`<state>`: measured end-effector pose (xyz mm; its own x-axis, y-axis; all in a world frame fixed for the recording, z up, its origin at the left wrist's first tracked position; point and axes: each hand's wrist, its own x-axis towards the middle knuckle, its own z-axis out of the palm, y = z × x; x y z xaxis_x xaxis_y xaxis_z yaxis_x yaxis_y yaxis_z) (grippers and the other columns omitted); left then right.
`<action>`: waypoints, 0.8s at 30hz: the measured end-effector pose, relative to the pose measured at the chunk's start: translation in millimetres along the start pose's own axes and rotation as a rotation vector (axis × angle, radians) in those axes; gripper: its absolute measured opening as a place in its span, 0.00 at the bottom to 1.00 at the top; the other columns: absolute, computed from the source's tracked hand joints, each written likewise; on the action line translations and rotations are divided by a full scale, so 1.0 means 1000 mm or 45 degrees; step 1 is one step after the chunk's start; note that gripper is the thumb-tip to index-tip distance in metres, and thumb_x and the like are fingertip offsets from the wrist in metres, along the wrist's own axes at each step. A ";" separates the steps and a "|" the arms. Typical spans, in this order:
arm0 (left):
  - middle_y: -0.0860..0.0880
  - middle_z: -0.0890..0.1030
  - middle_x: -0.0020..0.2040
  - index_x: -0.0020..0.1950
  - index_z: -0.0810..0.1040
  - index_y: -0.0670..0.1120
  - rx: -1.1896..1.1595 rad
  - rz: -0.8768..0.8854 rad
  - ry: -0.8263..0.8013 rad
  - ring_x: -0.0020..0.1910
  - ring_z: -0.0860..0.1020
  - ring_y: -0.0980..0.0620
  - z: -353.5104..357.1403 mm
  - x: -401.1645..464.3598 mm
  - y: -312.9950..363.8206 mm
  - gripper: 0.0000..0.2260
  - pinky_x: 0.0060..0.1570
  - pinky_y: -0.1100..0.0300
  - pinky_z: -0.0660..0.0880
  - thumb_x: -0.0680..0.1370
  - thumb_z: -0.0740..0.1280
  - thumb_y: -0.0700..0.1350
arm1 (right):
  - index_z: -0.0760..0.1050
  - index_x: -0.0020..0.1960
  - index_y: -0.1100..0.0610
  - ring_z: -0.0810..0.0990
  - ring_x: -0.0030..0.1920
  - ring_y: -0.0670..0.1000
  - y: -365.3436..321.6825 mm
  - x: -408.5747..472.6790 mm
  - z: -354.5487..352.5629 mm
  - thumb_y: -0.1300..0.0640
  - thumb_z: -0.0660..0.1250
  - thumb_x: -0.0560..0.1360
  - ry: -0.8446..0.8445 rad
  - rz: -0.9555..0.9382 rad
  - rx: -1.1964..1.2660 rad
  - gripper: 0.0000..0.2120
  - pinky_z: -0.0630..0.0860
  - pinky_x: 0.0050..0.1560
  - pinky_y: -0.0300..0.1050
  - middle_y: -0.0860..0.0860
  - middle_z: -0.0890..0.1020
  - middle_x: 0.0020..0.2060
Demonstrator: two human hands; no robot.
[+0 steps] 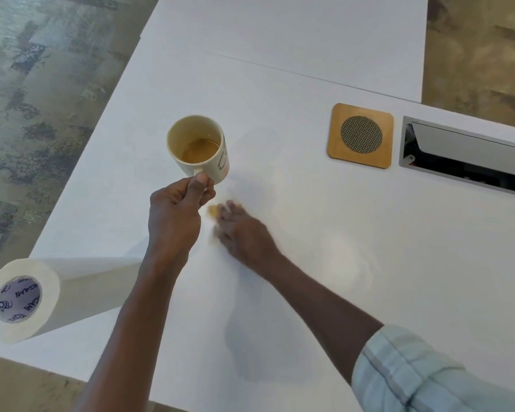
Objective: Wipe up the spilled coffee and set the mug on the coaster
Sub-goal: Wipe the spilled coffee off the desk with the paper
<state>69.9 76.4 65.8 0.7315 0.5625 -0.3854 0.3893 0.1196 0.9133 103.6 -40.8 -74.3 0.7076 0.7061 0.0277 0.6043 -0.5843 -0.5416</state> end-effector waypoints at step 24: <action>0.52 0.87 0.47 0.52 0.86 0.45 0.132 0.002 0.003 0.52 0.85 0.55 0.002 0.002 0.007 0.12 0.65 0.47 0.76 0.81 0.67 0.52 | 0.75 0.60 0.70 0.77 0.43 0.58 0.007 -0.054 -0.011 0.73 0.58 0.73 0.152 -0.230 -0.387 0.17 0.76 0.34 0.49 0.62 0.80 0.54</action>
<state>74.7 76.9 71.3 0.7309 0.5643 -0.3838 0.4444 0.0334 0.8952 73.4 -87.0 -70.3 0.6065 0.7676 0.2073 0.7918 -0.5595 -0.2451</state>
